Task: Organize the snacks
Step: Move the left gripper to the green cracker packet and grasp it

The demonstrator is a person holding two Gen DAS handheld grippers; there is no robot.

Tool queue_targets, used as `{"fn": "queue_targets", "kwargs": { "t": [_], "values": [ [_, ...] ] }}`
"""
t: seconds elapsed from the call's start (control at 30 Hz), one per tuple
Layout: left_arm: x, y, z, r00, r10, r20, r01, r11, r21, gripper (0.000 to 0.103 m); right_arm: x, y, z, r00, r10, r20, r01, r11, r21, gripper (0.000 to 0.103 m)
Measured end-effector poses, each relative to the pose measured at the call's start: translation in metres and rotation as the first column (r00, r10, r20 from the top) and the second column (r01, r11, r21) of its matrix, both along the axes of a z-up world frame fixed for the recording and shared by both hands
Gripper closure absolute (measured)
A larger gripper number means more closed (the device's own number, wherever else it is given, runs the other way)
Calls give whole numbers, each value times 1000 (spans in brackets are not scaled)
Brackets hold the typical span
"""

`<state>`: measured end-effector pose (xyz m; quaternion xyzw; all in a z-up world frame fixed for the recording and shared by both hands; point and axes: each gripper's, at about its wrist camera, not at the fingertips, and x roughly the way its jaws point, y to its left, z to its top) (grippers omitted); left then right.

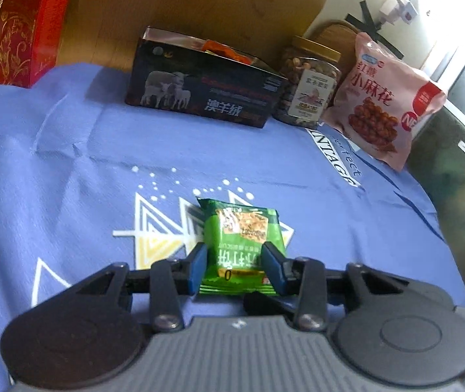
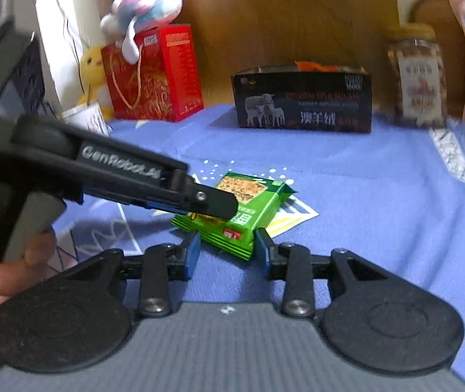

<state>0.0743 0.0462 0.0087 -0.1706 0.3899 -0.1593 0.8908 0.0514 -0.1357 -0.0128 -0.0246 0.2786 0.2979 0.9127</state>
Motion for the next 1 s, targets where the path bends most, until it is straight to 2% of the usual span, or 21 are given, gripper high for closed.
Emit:
{"fn": "queue_targets", "kwargs": {
  "t": [0.07, 0.17, 0.43, 0.7, 0.77, 0.9, 1.0],
  "values": [
    [-5, -2, 0, 1000, -8, -11, 8, 999, -31, 67, -6, 0, 1, 1000, -9, 24, 10, 999, -33, 66],
    [-15, -6, -1, 999, -32, -20, 31, 997, -64, 66, -18, -12, 2, 999, -22, 35, 23, 999, -28, 67],
    [-47, -25, -1, 998, -59, -3, 59, 997, -42, 66, -58, -29, -2, 995, -55, 83, 57, 998, -27, 68],
    [-57, -34, 6, 998, -46, 40, 44, 997, 67, 64, -68, -39, -6, 996, -68, 51, 66, 997, 41, 67],
    [-57, -34, 8, 998, -33, 56, 27, 994, 103, 64, -69, -38, -5, 996, -76, 51, 74, 997, 39, 64],
    [-60, -34, 13, 995, -14, 95, -1, 988, 156, 58, -70, -40, -5, 993, -104, 54, 102, 994, 38, 51],
    [-60, -36, 15, 994, -11, 104, -10, 981, 196, 57, -69, -43, -4, 992, -119, 53, 117, 992, 40, 50]
  ]
}}
